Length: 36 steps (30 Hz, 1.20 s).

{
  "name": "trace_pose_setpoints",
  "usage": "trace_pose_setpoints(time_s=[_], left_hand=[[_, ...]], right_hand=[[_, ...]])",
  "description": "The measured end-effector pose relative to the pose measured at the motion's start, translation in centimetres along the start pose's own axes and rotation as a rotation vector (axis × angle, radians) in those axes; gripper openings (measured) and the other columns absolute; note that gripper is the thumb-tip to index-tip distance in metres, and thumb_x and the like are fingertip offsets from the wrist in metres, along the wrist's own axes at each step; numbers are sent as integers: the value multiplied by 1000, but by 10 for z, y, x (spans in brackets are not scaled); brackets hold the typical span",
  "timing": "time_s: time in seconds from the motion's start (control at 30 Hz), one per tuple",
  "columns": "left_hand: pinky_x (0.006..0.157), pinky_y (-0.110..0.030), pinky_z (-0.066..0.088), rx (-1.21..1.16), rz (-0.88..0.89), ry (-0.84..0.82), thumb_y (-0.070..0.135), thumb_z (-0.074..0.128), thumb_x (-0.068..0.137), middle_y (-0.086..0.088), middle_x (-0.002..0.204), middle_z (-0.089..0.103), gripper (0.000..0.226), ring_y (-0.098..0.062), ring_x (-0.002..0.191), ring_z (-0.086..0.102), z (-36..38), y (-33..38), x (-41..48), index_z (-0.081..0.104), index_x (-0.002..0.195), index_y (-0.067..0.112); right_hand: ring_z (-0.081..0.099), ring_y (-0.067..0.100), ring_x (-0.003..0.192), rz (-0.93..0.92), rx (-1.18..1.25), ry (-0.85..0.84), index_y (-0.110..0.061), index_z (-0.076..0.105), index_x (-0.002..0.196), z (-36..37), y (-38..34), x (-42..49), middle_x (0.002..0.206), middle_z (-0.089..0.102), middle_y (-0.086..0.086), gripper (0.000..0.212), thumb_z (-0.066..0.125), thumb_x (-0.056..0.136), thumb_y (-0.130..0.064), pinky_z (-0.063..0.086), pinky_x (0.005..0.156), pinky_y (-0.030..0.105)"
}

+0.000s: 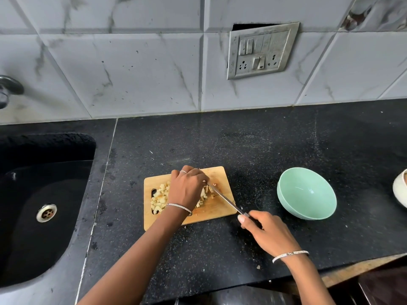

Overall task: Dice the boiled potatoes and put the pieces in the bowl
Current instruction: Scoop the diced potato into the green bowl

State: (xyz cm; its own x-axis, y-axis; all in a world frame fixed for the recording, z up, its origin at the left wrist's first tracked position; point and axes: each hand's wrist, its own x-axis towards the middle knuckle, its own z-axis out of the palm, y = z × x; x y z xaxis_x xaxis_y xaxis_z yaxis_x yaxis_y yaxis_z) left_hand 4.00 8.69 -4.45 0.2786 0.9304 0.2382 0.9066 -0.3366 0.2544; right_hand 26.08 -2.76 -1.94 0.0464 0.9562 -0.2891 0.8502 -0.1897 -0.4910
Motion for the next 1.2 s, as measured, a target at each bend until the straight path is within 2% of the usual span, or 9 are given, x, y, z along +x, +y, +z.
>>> trace_pose_setpoints(time_s=[0.1,0.27,0.47,0.6,0.73,0.83,1.0,1.1,1.2], left_hand=[[79,-36,35,-71,-94,-29,30,58,92,11,106,70,17,-18,106,57,0,-7,1,71,104,32],[77,-36,42,-169,-166,-33,26,58,90,8,95,74,21,-21,97,63,1,-18,-4,69,108,32],[74,-29,52,-353,-187,19,25,69,87,10,88,75,16,-14,84,70,-14,-31,-15,70,103,26],[73,-25,55,-489,-272,-2,21,78,78,15,76,73,18,3,74,68,-27,-39,-24,71,93,28],[64,-25,54,-526,-317,-66,26,82,74,15,64,69,14,1,63,64,-33,-38,-31,71,82,30],[61,-29,53,-485,-308,-51,30,77,79,15,66,68,4,-1,62,62,-30,-36,-35,73,81,29],[62,-12,43,-448,-348,-35,25,72,84,19,83,70,5,6,68,61,-36,-37,-44,74,85,29],[64,-19,45,-435,-404,-20,25,73,83,17,88,70,6,3,71,63,-39,-42,-51,73,86,30],[68,-26,48,-401,-473,-9,26,74,82,14,90,68,8,-4,75,64,-40,-50,-55,72,87,32]], right_hand=[[57,20,62,95,-22,60,-21,58,85,-4,8,1,62,58,0,43,38,97,-58,43,61,37],[62,31,94,219,-151,243,-14,57,97,17,11,21,97,64,7,28,46,100,-40,37,67,36],[61,29,97,276,-284,300,-11,55,113,29,-7,31,109,58,10,31,63,92,-32,49,75,37],[58,26,95,59,-264,386,-13,63,106,24,-30,41,106,58,6,25,69,87,-28,48,78,34],[58,16,107,-157,-61,146,-18,65,112,26,-63,76,113,61,-3,25,69,89,-27,44,91,25],[58,18,104,-145,-37,142,-19,67,107,38,-77,101,109,64,-2,26,74,85,-28,46,87,29],[63,18,89,-95,14,188,-16,73,89,46,-83,111,94,70,0,5,74,85,-18,47,75,27],[64,17,86,-111,3,164,-16,72,91,45,-81,107,88,71,-1,8,73,85,-12,51,78,29],[66,7,71,-93,130,135,-20,72,86,43,-74,108,75,70,-9,17,80,76,-8,58,75,30]])
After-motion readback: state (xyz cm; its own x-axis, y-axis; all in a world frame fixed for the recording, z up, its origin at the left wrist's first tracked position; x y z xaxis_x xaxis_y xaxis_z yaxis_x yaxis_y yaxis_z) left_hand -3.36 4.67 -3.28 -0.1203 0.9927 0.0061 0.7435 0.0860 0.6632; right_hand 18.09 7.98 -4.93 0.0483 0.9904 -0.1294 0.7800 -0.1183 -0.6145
